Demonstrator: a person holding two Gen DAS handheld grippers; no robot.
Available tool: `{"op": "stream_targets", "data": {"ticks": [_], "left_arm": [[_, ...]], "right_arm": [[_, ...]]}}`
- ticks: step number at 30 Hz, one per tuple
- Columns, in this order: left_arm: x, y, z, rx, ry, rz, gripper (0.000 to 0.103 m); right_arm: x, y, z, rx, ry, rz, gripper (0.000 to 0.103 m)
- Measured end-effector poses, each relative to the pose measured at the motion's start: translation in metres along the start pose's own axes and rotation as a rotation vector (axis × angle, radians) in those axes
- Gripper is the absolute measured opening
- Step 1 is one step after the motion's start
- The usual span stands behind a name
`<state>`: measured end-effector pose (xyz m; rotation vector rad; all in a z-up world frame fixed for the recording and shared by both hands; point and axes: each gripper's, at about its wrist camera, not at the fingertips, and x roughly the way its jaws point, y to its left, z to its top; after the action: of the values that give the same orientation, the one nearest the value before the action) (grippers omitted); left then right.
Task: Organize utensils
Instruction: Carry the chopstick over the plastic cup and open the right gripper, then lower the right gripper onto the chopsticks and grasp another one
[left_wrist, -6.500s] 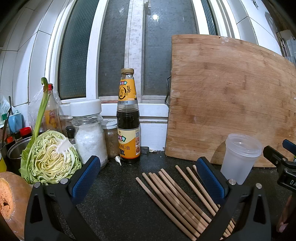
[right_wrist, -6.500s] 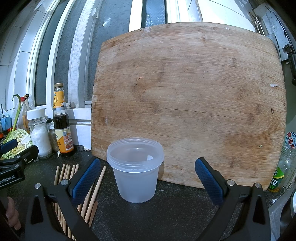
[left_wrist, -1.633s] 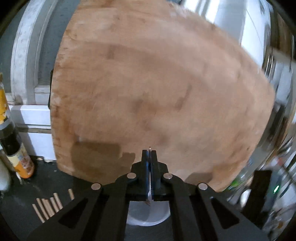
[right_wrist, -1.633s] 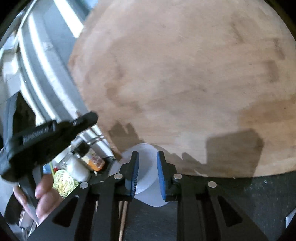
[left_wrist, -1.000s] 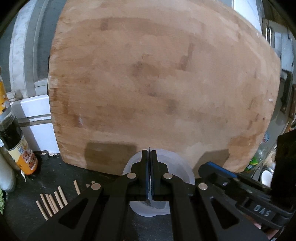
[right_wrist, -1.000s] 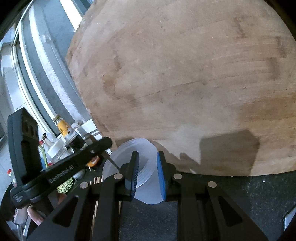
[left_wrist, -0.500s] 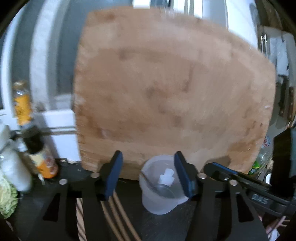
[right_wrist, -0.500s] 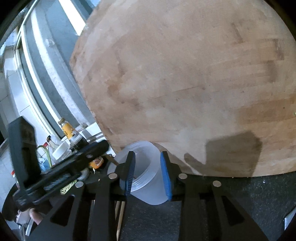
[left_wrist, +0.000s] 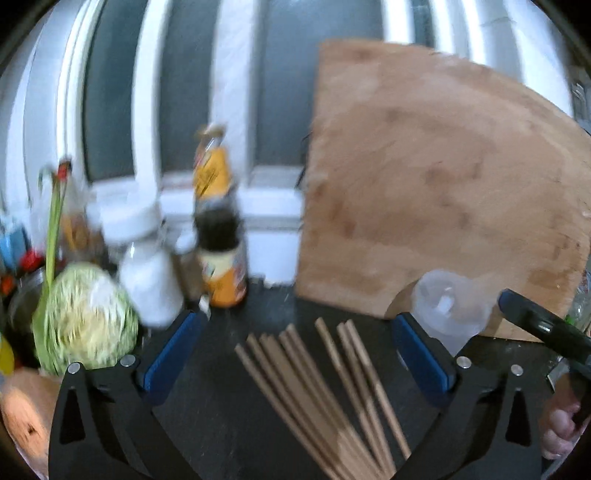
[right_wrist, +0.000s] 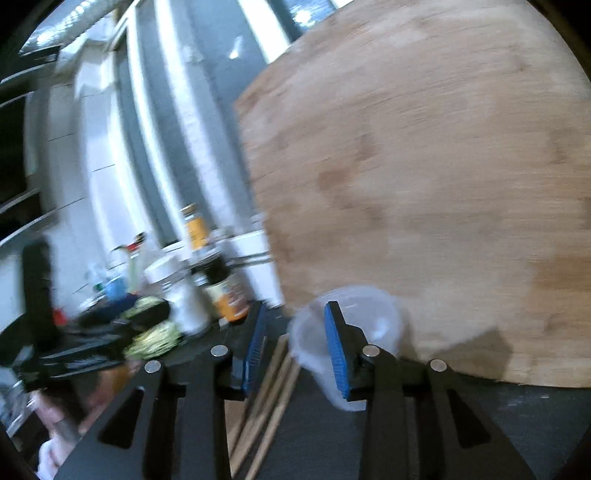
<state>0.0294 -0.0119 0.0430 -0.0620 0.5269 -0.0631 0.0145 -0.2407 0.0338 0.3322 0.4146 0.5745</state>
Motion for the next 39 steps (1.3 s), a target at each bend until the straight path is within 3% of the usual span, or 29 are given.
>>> {"op": "stream_targets", "data": {"ticks": [2,3,8,11,14,16,18,20,21,22,26,31,34,39], "left_arm": [[0.005,0.014,-0.006,-0.042,0.03,-0.013,0.103],[0.005,0.018,-0.011,-0.05,0.029,0.0,0.103],[0.002,0.017,-0.024,0.054,-0.004,0.083,0.103],[0.003,0.013,-0.032,0.097,0.005,0.129,0.103],[0.006,0.011,-0.035,0.112,-0.009,0.132,0.103],[0.017,0.011,-0.033,0.116,0.036,0.13,0.103],[0.035,0.015,-0.028,0.083,0.136,0.139,0.103],[0.057,0.022,-0.025,0.046,0.258,0.136,0.087],[0.067,0.026,-0.024,0.028,0.314,0.137,0.063],[0.075,0.029,-0.025,0.005,0.358,0.125,0.048],[0.101,0.043,-0.027,-0.101,0.47,0.028,0.046],[0.114,0.046,-0.029,-0.115,0.491,0.045,0.042],[0.124,0.048,-0.031,-0.14,0.536,0.007,0.026],[0.13,0.048,-0.028,-0.136,0.531,0.024,0.025]], "right_arm": [[0.008,0.006,-0.002,-0.008,0.048,0.099,0.035],[0.016,0.011,-0.004,-0.028,0.074,0.091,0.035],[0.052,0.033,-0.024,-0.127,0.222,-0.015,0.035],[0.073,0.032,-0.035,-0.121,0.317,-0.06,0.035],[0.089,0.025,-0.044,-0.126,0.386,-0.146,0.035],[0.093,0.022,-0.048,-0.136,0.404,-0.18,0.035],[0.097,0.021,-0.051,-0.141,0.423,-0.197,0.034],[0.108,0.023,-0.054,-0.161,0.457,-0.236,0.032],[0.113,0.023,-0.054,-0.164,0.469,-0.252,0.031],[0.117,0.023,-0.053,-0.161,0.482,-0.27,0.031],[0.142,0.018,-0.045,-0.101,0.547,-0.359,0.023],[0.156,0.017,-0.042,-0.094,0.554,-0.389,0.015],[0.163,0.013,-0.044,-0.07,0.559,-0.398,0.013],[0.169,0.007,-0.044,-0.047,0.582,-0.379,0.012]]}}
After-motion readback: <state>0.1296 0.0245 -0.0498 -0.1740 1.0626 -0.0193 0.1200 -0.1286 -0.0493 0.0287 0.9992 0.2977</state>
